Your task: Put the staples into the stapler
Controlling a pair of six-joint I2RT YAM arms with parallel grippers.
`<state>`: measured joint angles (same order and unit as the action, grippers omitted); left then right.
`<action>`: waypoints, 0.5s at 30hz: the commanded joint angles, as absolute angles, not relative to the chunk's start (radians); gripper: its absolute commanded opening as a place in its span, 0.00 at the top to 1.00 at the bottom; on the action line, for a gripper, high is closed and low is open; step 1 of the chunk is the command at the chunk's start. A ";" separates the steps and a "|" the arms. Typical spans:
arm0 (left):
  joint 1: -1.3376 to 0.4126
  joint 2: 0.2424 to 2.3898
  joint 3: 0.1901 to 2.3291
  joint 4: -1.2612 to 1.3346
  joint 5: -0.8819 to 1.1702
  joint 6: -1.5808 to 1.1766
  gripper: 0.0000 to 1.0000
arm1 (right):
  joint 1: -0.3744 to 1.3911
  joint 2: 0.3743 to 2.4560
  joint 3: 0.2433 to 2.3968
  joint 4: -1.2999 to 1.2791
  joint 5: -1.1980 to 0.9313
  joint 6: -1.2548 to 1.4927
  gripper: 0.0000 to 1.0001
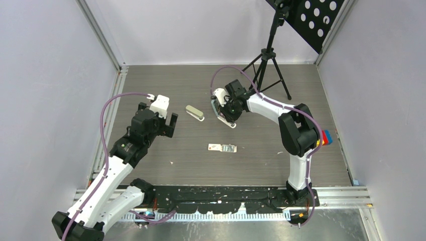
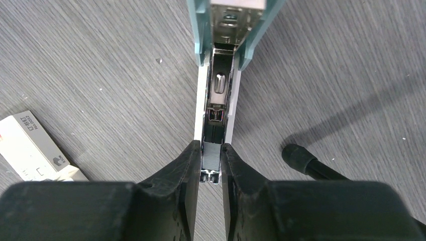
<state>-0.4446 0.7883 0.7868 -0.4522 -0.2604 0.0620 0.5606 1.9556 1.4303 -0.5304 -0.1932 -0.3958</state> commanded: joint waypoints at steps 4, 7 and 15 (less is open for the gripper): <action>-0.442 0.789 0.782 -0.399 -0.247 0.077 0.01 | 0.560 1.943 1.443 -0.569 -0.204 -0.405 0.68; -0.442 0.791 0.782 -0.399 -0.245 0.078 0.01 | 0.560 1.927 1.452 -0.573 -0.209 -0.382 0.63; -0.442 0.831 0.797 -0.396 -0.187 0.036 0.01 | 0.559 1.766 1.311 -0.434 -0.207 -0.275 0.55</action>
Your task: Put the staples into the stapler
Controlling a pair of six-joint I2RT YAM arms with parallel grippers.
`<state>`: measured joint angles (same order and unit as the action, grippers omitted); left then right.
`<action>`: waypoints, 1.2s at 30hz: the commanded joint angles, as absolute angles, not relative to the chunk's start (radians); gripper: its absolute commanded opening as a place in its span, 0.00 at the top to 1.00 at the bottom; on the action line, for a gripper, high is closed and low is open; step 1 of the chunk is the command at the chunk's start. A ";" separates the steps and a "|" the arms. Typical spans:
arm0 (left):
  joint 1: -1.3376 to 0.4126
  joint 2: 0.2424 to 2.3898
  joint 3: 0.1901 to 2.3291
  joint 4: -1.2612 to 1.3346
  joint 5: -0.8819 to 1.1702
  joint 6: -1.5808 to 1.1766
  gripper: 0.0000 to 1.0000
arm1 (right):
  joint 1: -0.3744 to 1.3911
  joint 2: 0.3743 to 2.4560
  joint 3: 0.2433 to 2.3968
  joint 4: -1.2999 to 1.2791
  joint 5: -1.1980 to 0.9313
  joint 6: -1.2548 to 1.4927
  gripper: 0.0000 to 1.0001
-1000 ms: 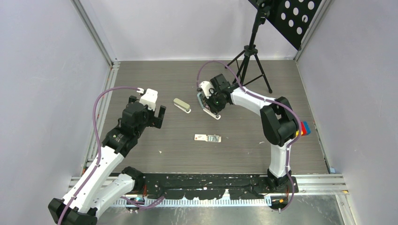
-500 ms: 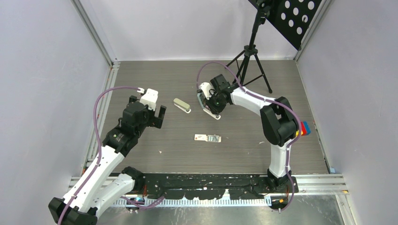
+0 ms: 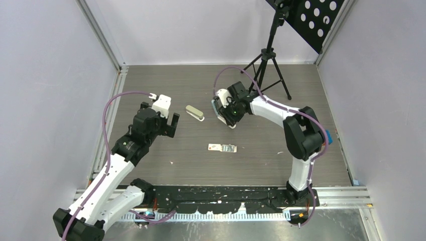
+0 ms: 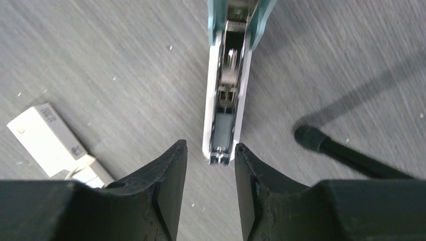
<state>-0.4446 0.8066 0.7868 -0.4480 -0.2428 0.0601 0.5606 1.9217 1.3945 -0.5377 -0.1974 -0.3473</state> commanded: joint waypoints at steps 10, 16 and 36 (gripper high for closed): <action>-0.442 0.982 0.862 -0.309 -0.009 -0.191 0.01 | 0.559 1.540 0.831 0.210 -0.130 -0.128 0.50; -0.442 1.118 0.896 -0.188 0.053 -0.278 0.01 | 0.558 1.556 0.709 0.430 -0.065 -0.118 0.49; -0.442 1.603 1.149 -0.006 0.164 -0.342 0.01 | 0.542 1.685 0.621 0.698 -0.162 -0.150 0.56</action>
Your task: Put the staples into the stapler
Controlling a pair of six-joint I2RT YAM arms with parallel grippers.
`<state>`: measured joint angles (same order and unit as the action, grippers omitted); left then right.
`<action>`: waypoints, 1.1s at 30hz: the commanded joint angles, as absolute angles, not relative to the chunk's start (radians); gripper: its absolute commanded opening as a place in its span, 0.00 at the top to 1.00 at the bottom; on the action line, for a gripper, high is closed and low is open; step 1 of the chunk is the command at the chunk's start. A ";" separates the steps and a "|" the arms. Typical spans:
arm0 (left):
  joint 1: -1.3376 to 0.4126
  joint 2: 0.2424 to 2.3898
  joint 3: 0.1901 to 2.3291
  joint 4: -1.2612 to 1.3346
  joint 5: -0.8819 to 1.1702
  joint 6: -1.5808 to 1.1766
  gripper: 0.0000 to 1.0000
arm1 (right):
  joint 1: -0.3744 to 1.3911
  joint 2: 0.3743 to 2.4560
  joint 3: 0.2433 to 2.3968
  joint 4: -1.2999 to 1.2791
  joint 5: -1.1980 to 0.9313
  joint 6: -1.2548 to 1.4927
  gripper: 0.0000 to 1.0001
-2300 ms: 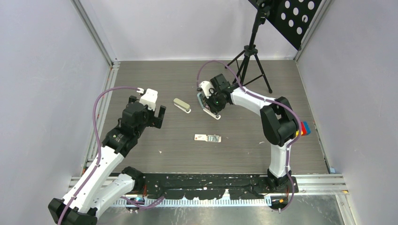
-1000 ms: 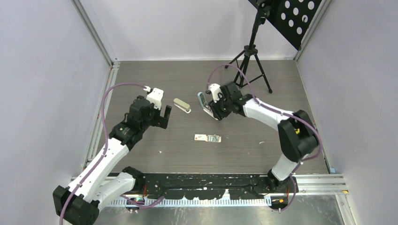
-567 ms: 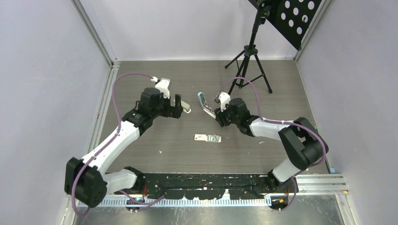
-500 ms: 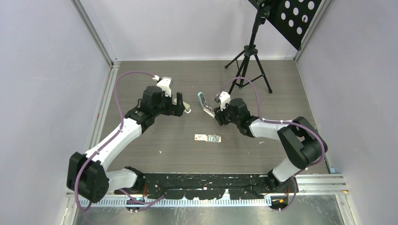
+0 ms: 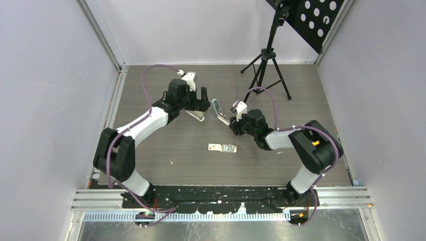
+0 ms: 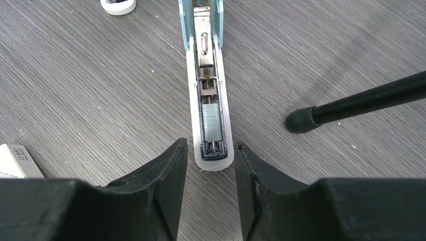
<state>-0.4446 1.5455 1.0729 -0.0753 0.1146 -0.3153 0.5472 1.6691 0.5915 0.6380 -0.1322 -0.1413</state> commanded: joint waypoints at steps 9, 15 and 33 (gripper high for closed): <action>-0.444 1.776 1.276 0.020 0.255 -0.396 0.11 | 0.541 1.701 0.627 0.688 -0.189 -0.152 0.67; -0.467 1.850 1.311 0.069 0.284 -0.412 0.20 | 0.542 1.711 0.637 0.681 -0.214 -0.150 0.79; -0.604 1.830 1.214 0.172 0.368 -0.331 0.61 | 0.543 1.738 0.625 0.747 -0.247 -0.119 0.84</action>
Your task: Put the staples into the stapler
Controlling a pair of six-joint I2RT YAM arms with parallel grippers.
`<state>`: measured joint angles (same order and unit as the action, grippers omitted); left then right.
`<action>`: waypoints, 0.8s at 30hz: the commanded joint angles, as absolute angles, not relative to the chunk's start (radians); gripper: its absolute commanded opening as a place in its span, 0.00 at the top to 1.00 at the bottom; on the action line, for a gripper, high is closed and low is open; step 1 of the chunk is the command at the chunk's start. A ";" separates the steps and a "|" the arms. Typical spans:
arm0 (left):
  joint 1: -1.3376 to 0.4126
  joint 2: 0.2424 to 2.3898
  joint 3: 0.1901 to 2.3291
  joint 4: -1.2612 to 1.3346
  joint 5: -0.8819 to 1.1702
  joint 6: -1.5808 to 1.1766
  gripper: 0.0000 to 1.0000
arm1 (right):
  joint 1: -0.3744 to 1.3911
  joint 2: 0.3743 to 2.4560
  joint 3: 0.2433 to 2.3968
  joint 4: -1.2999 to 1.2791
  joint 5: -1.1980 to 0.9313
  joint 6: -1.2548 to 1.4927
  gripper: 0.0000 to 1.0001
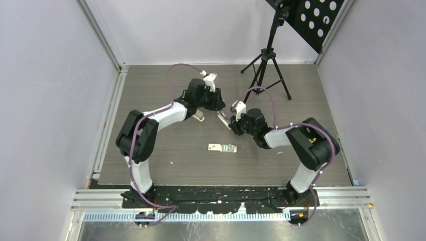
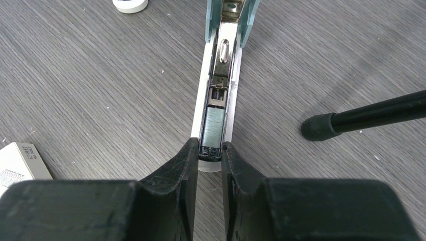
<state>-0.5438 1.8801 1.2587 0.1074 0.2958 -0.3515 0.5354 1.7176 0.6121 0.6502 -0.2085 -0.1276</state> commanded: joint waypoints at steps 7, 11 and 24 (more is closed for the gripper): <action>-0.682 1.794 1.141 0.173 0.365 -0.313 0.61 | 0.543 1.753 0.615 0.791 -0.256 -0.102 0.84; -0.723 1.783 1.122 0.178 0.368 -0.317 0.58 | 0.543 1.758 0.605 0.817 -0.265 -0.097 0.84; -0.740 1.670 1.033 0.236 0.321 -0.413 0.36 | 0.543 1.745 0.570 0.878 -0.265 -0.081 0.71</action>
<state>-0.6956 1.7687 1.0573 0.2161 0.2298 -0.3588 0.5323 1.7485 0.5732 0.7639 -0.2428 -0.1062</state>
